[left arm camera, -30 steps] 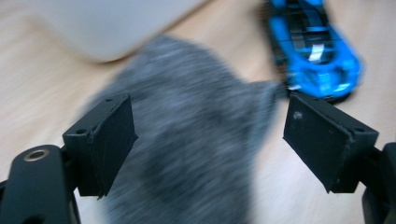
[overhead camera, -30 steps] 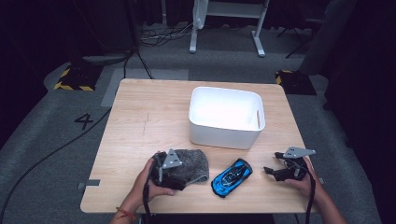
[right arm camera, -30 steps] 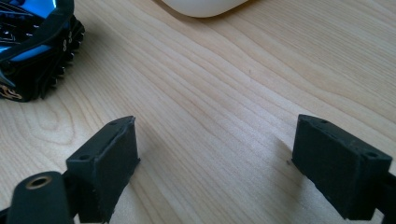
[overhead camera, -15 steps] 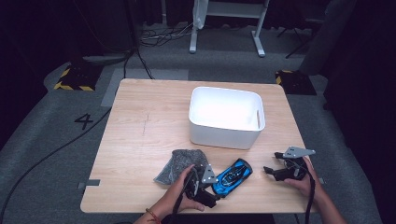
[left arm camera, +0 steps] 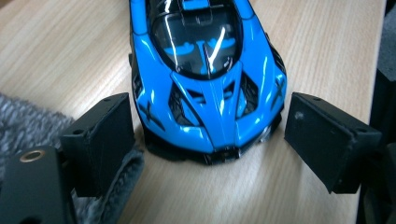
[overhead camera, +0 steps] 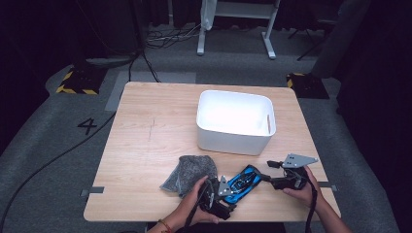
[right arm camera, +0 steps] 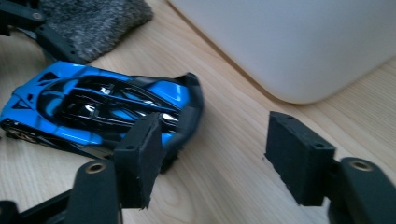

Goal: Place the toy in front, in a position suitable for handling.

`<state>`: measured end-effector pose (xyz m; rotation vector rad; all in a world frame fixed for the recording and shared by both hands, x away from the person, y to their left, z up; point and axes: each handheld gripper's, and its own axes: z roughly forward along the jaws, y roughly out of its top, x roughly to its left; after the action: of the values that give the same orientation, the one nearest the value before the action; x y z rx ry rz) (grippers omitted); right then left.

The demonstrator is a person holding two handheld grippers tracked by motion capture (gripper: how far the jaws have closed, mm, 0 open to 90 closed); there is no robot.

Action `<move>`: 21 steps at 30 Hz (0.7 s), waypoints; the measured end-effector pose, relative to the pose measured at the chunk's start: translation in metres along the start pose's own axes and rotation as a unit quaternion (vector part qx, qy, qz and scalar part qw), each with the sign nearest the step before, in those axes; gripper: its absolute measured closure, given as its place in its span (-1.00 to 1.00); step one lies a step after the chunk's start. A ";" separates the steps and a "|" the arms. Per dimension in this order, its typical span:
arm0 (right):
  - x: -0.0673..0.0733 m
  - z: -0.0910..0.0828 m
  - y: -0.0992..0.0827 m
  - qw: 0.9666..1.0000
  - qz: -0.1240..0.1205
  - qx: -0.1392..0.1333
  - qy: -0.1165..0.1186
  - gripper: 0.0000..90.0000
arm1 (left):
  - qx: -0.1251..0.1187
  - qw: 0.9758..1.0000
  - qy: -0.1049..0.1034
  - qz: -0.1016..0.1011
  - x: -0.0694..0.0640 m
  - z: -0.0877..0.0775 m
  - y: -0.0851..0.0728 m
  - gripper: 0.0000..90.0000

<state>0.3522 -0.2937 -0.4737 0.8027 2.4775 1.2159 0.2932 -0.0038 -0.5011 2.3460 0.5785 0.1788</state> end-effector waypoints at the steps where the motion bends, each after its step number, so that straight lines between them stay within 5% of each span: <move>1: 0.002 0.002 0.001 1.000 0.000 0.004 0.003 -0.09 | -0.002 1.000 0.000 0.000 0.000 0.001 0.001 -0.64; 3: 0.003 0.006 0.002 1.000 -0.001 0.011 0.010 0.01 | -0.010 1.000 0.003 -0.013 0.000 0.005 0.003 -0.64; 5: 0.003 0.009 0.002 1.000 0.005 0.017 0.014 0.12 | -0.005 1.000 0.011 0.004 -0.001 0.006 0.005 -0.64; 12: -0.001 0.007 0.001 0.999 0.020 0.022 0.041 0.48 | -0.007 0.999 0.029 -0.010 0.005 0.007 0.008 -0.65; 18: -0.003 0.004 0.001 0.998 0.023 0.029 0.046 0.44 | 0.005 0.999 0.038 -0.019 0.015 0.006 0.011 -0.66; 21: -0.004 0.000 0.002 0.998 0.019 0.035 0.055 0.41 | 0.011 0.999 0.049 -0.006 0.020 0.007 0.015 -0.66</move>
<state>0.3558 -0.2949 -0.4726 0.8260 2.6164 1.2244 0.3182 -0.0087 -0.4969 2.3643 0.6450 0.2835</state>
